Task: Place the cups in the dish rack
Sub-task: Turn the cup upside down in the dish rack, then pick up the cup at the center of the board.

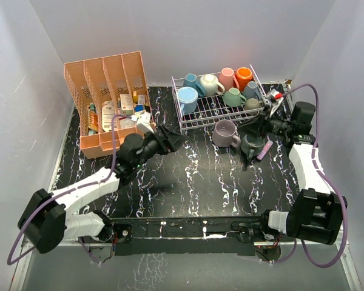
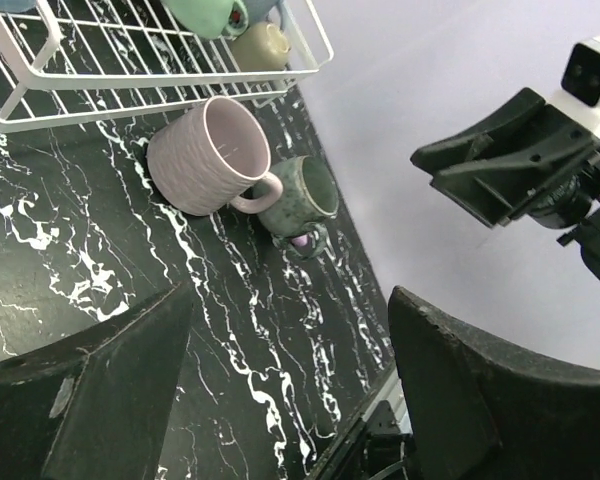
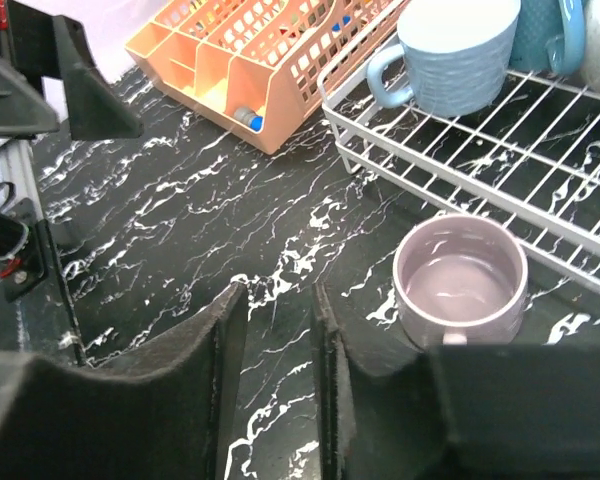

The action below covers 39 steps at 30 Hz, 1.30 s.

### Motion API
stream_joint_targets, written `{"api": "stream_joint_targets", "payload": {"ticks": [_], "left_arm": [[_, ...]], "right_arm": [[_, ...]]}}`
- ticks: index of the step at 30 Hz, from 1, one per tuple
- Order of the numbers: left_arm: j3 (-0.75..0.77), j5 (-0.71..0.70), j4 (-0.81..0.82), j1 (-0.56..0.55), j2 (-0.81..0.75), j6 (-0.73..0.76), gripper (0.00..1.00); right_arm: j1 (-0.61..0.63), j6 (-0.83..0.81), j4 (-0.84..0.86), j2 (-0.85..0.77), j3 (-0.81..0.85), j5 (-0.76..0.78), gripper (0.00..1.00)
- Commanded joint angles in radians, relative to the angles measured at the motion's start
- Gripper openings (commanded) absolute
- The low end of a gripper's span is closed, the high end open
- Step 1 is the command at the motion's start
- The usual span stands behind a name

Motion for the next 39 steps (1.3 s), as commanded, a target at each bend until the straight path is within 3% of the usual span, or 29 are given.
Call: {"api": "stream_joint_targets", "payload": {"ticks": [1,4,8,14,20,27,39], "left_arm": [[0.191,-0.014,-0.263,-0.036,0.117,0.117,0.76],[0.335,-0.165,-0.422,-0.111,0.218,0.196,0.77],[0.535,-0.354,-0.586,-0.203,0.395,0.28,0.79],[0.891,-0.6,-0.843,-0.264,0.655,0.254,0.81],[1.271,-0.711,-1.116,-0.273,0.936,0.28,0.82],[1.524,-0.755,-1.181,-0.273,1.121,0.391,0.81],[1.616,-0.748,-1.116,-0.253,1.226,0.481,0.73]], "right_arm": [[-0.087,0.215,0.318,-0.031,-0.104,-0.167,0.39],[-0.134,0.255,0.38,-0.049,-0.156,-0.192,0.49],[-0.159,0.222,0.373,-0.066,-0.192,-0.176,0.5],[-0.175,0.129,0.259,-0.059,-0.165,-0.064,0.51],[-0.176,0.104,0.222,-0.077,-0.154,-0.01,0.51],[-0.178,0.076,0.192,-0.082,-0.145,0.027,0.51],[-0.178,0.073,0.192,-0.082,-0.149,0.029,0.52]]}}
